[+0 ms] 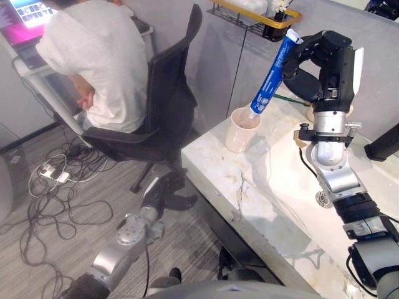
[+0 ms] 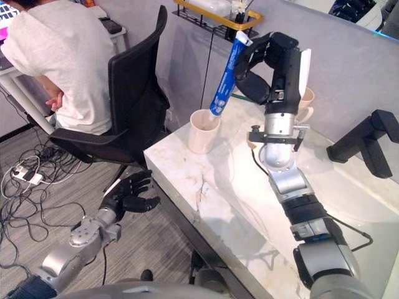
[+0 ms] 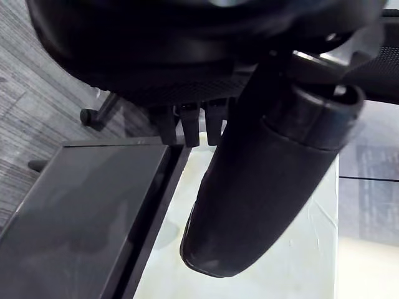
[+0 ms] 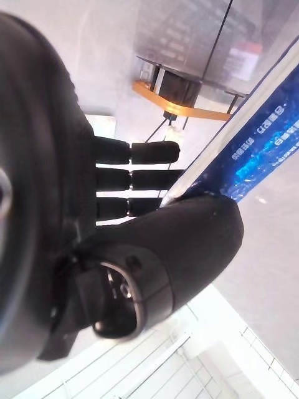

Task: Organize the bathroom.

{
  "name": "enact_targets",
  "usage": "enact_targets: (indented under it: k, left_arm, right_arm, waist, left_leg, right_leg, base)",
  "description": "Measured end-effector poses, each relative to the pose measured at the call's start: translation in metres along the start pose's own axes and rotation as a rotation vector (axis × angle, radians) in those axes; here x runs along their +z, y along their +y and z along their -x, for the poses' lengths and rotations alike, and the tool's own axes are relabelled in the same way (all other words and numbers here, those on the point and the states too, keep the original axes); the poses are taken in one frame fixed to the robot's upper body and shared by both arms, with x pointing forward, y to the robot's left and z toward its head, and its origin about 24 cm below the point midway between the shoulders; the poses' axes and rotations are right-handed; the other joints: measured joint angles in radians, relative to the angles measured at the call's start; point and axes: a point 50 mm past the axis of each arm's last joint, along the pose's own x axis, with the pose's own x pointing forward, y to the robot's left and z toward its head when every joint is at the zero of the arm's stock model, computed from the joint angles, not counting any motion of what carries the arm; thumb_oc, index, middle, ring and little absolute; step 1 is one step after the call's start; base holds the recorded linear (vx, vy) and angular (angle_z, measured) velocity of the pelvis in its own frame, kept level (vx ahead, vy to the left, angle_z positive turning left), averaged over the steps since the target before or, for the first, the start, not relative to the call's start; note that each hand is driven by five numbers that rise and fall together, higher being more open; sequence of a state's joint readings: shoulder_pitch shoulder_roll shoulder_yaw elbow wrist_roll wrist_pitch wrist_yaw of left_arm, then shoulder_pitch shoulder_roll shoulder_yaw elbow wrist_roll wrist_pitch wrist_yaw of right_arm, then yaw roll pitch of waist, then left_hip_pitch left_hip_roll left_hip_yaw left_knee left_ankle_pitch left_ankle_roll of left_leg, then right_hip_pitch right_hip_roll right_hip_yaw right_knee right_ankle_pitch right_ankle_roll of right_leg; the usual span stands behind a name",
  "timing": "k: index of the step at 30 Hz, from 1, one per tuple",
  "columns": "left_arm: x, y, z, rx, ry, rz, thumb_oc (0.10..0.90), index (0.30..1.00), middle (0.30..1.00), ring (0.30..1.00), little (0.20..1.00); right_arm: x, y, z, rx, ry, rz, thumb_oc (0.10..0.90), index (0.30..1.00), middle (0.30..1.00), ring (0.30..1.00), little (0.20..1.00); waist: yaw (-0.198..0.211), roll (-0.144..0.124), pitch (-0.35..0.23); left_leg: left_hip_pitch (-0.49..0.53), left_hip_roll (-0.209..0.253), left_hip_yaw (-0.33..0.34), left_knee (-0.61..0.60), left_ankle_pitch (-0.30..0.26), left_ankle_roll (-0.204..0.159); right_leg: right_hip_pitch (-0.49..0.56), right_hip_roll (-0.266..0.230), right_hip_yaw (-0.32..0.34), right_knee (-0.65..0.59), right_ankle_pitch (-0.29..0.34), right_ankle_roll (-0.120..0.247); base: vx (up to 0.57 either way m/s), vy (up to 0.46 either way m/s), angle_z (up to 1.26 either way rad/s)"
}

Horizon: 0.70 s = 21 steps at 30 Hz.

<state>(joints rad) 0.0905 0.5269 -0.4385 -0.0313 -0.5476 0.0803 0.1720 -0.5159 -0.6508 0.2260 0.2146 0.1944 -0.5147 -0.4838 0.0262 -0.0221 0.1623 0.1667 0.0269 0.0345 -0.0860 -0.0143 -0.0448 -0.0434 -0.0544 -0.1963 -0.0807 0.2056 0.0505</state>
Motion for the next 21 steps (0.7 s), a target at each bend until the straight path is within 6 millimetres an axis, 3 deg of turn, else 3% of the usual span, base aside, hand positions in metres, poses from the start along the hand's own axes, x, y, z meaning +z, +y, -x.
enact_targets:
  k: [14, 21]
  left_arm:
    - [0.002, -0.005, -0.001, -0.008, -0.026, 0.019, 0.8, 0.9, 0.9, 0.9, 0.9]
    - [0.003, -0.004, -0.001, 0.009, -0.029, 0.02, 0.8, 0.9, 0.9, 0.9, 0.9]
  right_arm:
    - [-0.003, 0.009, 0.017, 0.069, 0.041, -0.042, 0.4, 0.3, 0.3, 0.3, 0.3]
    - [0.016, 0.023, 0.019, 0.169, -0.027, -0.101, 0.4, 0.3, 0.3, 0.3, 0.3]
  waist:
    - [-0.002, -0.003, 0.0]
    - [-0.001, -0.003, 0.0]
  left_leg:
    - [0.013, -0.017, 0.014, -0.003, -0.01, 0.011]
    - [0.017, -0.02, 0.022, 0.0, -0.013, 0.015]
  right_leg:
    - [0.01, -0.02, 0.018, 0.0, -0.012, 0.006]
    - [0.01, -0.02, 0.031, 0.0, -0.008, 0.004]
  base:
    - [-0.03, 0.007, -0.02]
    - [-0.03, 0.028, -0.03]
